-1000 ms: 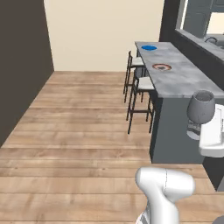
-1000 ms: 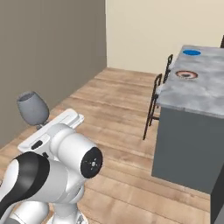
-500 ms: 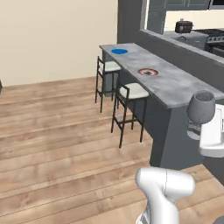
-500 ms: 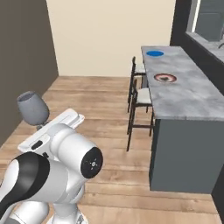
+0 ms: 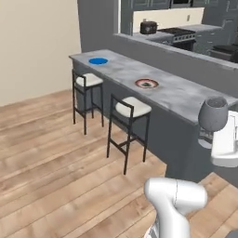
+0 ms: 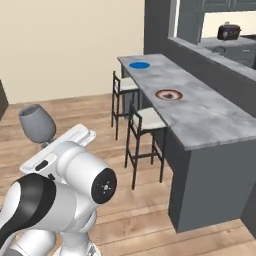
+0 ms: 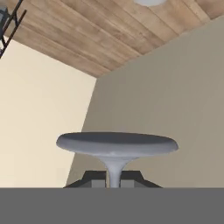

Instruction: Retrieve the wine glasses from the counter and place one next to each plate.

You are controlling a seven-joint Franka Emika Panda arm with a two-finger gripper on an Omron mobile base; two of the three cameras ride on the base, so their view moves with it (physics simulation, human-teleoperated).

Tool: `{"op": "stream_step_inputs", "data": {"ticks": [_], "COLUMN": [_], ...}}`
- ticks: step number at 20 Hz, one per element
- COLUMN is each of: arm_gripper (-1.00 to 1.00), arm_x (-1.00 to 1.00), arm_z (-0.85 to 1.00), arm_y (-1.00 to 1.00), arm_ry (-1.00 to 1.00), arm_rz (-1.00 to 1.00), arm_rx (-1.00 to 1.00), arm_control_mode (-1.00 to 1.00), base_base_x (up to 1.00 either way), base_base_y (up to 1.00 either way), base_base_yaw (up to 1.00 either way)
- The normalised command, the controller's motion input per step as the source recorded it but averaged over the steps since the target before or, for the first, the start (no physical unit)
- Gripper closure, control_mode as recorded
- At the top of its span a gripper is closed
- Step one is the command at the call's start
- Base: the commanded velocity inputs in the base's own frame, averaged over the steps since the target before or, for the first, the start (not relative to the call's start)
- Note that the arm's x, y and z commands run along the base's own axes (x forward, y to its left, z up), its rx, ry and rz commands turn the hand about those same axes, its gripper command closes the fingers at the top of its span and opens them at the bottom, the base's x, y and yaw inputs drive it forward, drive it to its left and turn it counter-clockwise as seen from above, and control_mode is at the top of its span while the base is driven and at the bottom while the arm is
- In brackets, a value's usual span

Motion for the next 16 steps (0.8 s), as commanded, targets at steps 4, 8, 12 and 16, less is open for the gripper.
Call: {"op": "stream_step_inputs", "data": {"ticks": [4,8,12,16], "arm_gripper": [1.00,1.00,1.00,1.00], "arm_x": [0.00,0.00,0.00,0.00], "arm_z": [0.00,0.00,0.00,0.00], "arm_y": [0.00,0.00,0.00,0.00], "arm_ry": [0.00,0.00,0.00,0.00], "arm_rz": [0.00,0.00,0.00,0.00], "arm_rx": [0.00,0.00,0.00,0.00], "arm_control_mode": [1.00,1.00,1.00,1.00], "base_base_x": [1.00,1.00,1.00,1.00], "base_base_y": [1.00,1.00,1.00,1.00], "base_base_yaw": [-0.52,-0.53,-0.54,-0.53]}}
